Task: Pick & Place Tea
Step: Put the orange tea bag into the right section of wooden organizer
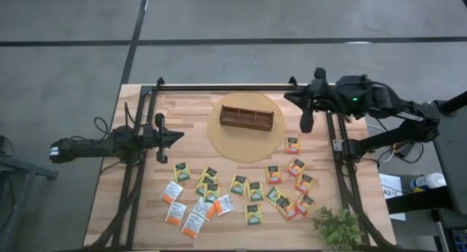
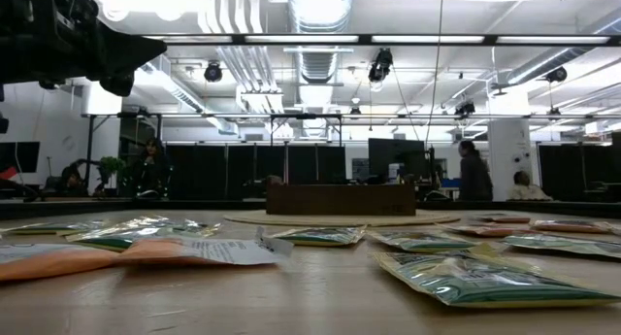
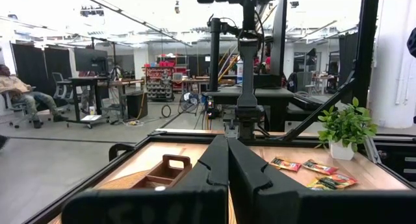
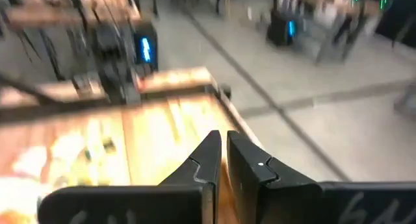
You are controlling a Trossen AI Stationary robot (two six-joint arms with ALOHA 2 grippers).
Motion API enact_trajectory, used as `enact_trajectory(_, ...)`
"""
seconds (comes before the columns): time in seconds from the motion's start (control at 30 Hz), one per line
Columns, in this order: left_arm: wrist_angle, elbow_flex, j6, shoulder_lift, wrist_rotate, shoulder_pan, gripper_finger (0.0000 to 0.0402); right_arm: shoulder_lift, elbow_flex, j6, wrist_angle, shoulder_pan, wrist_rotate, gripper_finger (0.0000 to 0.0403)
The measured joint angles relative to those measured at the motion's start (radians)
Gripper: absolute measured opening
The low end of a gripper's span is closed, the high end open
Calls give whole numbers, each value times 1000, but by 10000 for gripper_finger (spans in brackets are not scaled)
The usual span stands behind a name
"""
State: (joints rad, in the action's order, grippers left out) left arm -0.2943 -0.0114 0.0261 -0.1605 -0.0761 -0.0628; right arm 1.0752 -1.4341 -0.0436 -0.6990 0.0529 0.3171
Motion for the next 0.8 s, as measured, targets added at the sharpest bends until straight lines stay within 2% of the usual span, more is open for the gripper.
enact_trajectory(0.2,0,0,0,0,0,0,0,9,2,-33,-232,65,-11,27)
enact_trajectory(0.4,0,0,0,0,0,0,0,28,1,-1,-419,117,-107,28)
enact_trajectory(0.57,0,0,0,0,0,0,0,82,4,3,-559,131,-128,45)
enact_trajectory(0.8,0,0,0,0,0,0,0,147,8,44,-565,132,-133,96)
